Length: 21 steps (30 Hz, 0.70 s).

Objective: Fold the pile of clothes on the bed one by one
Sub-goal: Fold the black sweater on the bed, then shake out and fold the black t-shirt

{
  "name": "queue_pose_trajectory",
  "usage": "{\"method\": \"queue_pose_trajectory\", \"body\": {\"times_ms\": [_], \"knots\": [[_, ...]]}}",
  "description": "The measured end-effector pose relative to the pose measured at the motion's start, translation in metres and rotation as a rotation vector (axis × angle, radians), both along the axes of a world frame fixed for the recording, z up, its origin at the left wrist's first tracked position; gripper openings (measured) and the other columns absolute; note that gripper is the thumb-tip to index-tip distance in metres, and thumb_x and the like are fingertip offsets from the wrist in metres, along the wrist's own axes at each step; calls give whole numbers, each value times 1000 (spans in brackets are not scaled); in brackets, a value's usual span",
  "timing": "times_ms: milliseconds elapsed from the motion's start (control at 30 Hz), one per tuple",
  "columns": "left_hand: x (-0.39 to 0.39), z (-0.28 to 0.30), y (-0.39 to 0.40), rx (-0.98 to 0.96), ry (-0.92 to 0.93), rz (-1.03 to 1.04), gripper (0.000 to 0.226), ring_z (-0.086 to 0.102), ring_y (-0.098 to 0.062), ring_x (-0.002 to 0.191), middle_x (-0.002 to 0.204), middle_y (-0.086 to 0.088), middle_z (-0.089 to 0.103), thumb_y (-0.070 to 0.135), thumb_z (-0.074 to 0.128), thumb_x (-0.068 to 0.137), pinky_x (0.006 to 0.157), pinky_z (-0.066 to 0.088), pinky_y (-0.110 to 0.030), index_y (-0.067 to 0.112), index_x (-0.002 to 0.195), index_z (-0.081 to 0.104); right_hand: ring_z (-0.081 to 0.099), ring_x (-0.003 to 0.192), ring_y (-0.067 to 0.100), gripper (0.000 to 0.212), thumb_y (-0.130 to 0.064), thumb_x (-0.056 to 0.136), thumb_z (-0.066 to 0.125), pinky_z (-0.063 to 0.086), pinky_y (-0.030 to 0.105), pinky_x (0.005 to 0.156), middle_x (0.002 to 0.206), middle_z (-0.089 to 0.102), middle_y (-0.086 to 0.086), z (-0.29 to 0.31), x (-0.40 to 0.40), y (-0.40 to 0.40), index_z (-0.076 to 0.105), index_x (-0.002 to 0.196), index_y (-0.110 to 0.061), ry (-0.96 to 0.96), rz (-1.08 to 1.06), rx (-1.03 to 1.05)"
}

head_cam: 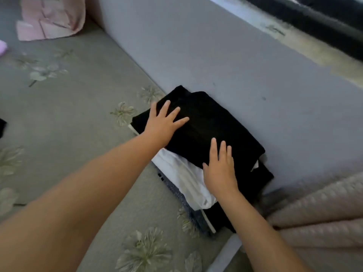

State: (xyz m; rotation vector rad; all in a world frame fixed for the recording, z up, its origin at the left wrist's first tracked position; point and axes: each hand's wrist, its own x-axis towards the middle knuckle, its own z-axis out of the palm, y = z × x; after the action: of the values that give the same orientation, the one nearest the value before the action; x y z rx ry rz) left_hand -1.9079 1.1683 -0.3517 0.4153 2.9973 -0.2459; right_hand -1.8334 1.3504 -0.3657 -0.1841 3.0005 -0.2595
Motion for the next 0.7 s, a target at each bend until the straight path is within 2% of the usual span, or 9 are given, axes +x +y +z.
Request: {"method": "queue_pose_trajectory", "body": {"times_ms": [67, 100, 167, 233, 400, 500, 567, 700], "knots": [[17, -42, 8, 74, -125, 48, 77, -8, -26, 142, 155, -2, -6, 8, 43, 91, 113, 1, -48, 30, 145, -8, -10, 141, 29, 72, -39, 97, 35, -1, 46, 113, 153, -13, 14, -42, 4, -2, -13, 145, -16, -93, 3, 43], [23, -56, 11, 157, -147, 58, 77, -6, -25, 142, 155, -2, -5, 5, 41, 90, 113, 3, -44, 27, 145, -8, -10, 141, 29, 72, -41, 96, 34, -2, 47, 113, 153, -14, 15, -56, 4, -1, -11, 146, -16, -78, 5, 43], [29, -77, 15, 308, -139, 82, 78, -5, -22, 142, 155, -1, -4, -1, 38, 87, 114, 4, -40, 24, 145, -8, -5, 142, 31, 71, -39, 95, 39, -1, 48, 113, 154, -6, 17, -72, 7, 3, -1, 147, -13, 4, 10, 7], [29, -87, 15, 366, -114, 107, 80, -5, -22, 142, 155, 0, -4, -5, 36, 85, 114, 3, -39, 24, 145, -8, 3, 141, 35, 69, -34, 93, 47, 2, 50, 112, 153, 3, 21, -79, 7, 7, 10, 146, -10, 79, 49, -35], [42, -82, 13, 338, -22, 174, 78, -3, -24, 142, 155, -3, 1, -2, 39, 86, 114, 7, -40, 26, 146, -3, 6, 140, 40, 73, -29, 89, 54, 2, 53, 110, 151, 8, 26, -67, 7, 6, 16, 144, -2, 101, 135, 1], [67, -70, -1, 259, 10, 241, 71, 1, -25, 142, 155, -5, 6, 6, 46, 88, 113, 10, -41, 24, 146, 9, 26, 133, 45, 64, -19, 82, 64, 16, 58, 106, 143, 29, 31, -46, 11, -15, 38, 135, 5, 174, 289, -9], [95, -60, -19, 260, 1, 353, 60, 4, -27, 142, 154, -6, 11, 12, 43, 92, 113, 11, -42, 22, 145, 18, 33, 129, 47, 58, -14, 80, 66, 23, 59, 104, 138, 37, 31, -34, 18, -40, 45, 130, 6, 192, 410, -53], [173, -34, -64, 262, 18, 605, 47, 11, -26, 141, 152, -7, 19, 25, 37, 96, 112, 11, -41, 20, 142, 28, 18, 139, 35, 53, -18, 91, 49, 14, 46, 112, 148, 27, 19, -10, 53, -109, 34, 139, -3, 73, 661, -171]]}}
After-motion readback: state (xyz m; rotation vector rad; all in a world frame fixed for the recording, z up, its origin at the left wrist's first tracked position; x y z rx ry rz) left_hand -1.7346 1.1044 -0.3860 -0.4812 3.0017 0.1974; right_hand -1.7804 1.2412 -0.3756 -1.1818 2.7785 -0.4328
